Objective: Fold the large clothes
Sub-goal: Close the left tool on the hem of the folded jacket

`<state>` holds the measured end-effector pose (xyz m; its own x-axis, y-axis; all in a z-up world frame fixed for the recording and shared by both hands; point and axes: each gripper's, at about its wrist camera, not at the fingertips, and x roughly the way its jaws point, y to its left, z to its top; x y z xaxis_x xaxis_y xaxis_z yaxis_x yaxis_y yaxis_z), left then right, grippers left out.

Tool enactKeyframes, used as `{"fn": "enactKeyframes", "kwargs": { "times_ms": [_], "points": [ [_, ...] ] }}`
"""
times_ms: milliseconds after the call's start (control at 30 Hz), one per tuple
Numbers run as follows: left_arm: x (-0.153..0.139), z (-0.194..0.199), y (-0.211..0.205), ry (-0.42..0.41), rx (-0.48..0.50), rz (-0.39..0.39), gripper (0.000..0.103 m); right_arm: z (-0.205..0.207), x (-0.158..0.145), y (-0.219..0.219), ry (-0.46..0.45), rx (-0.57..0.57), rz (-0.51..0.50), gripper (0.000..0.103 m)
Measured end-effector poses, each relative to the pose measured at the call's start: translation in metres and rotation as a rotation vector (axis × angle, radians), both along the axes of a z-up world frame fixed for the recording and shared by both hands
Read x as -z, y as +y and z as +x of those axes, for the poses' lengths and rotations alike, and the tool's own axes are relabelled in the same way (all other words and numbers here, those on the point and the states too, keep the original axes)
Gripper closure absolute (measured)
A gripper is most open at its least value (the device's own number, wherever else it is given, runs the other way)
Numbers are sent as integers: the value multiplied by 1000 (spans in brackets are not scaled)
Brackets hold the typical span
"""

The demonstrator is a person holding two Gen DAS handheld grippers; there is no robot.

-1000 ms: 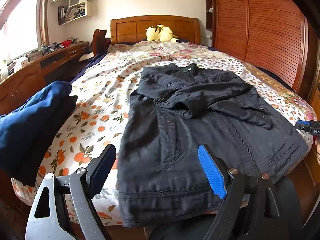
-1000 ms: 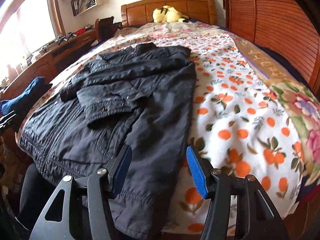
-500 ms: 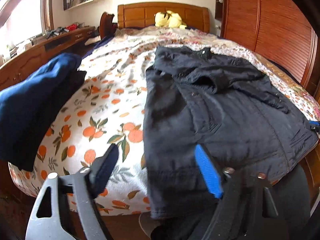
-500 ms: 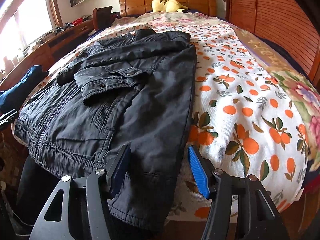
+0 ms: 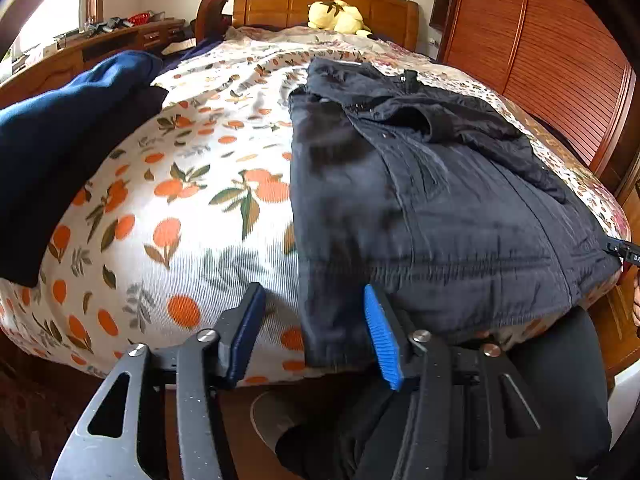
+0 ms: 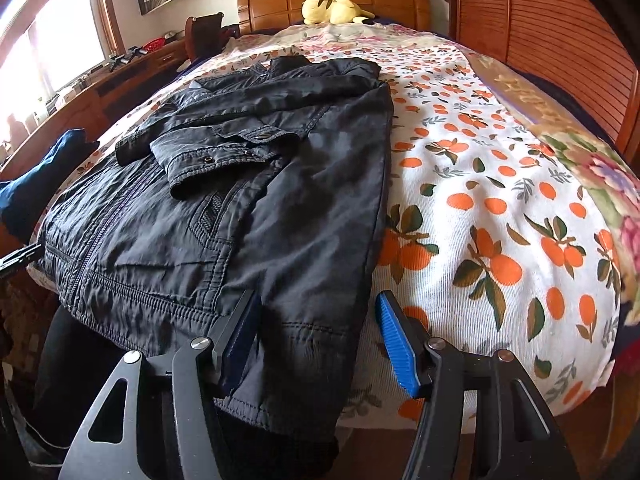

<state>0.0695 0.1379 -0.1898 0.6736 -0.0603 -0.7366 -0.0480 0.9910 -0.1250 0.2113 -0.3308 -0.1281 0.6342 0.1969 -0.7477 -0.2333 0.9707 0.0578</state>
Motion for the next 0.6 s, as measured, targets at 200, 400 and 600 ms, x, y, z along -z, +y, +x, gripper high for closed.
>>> {"fn": "enactKeyframes", "kwargs": {
  "times_ms": [200,400,600],
  "points": [
    [4,-4,4,8,7,-46,62,-3,1,-1,2,13,15,42],
    [0,-2,-1,1,20,-40,67,-4,0,3,4,5,-5,42],
    [-7,3,-2,3,27,-33,99,-6,2,6,-16,-20,-9,69]
  ]
}}
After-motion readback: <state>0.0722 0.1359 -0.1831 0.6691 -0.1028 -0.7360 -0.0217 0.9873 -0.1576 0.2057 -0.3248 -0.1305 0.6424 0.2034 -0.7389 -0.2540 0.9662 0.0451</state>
